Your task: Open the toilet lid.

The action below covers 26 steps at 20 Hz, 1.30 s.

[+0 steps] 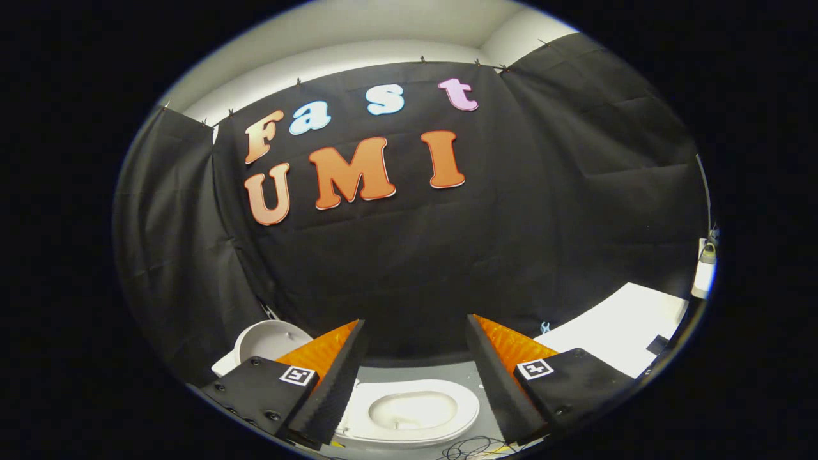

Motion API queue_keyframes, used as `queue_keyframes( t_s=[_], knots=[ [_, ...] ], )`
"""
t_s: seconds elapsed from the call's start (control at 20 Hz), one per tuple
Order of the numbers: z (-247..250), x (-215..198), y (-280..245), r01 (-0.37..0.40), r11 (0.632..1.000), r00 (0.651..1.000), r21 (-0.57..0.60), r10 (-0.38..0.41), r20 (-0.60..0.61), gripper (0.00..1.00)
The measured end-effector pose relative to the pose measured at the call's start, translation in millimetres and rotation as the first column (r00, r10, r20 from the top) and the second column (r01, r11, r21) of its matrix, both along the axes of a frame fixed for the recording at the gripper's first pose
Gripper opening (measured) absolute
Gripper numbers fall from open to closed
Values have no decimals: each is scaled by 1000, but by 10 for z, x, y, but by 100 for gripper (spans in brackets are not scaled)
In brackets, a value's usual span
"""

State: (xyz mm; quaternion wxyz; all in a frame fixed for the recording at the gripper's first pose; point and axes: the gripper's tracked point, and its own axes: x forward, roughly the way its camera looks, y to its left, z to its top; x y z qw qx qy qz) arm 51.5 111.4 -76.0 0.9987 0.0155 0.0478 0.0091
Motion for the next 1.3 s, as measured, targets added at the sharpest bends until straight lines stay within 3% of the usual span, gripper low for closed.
queue_keyframes(
  t_s=[0.4, 1.3],
  knots=[
    [300, 67, -194, 21, 998, 997, 53, -25, 76, 99],
    [152, -309, -100, -5, 1000, 999, 15, 4, 48, 99]
  ],
)
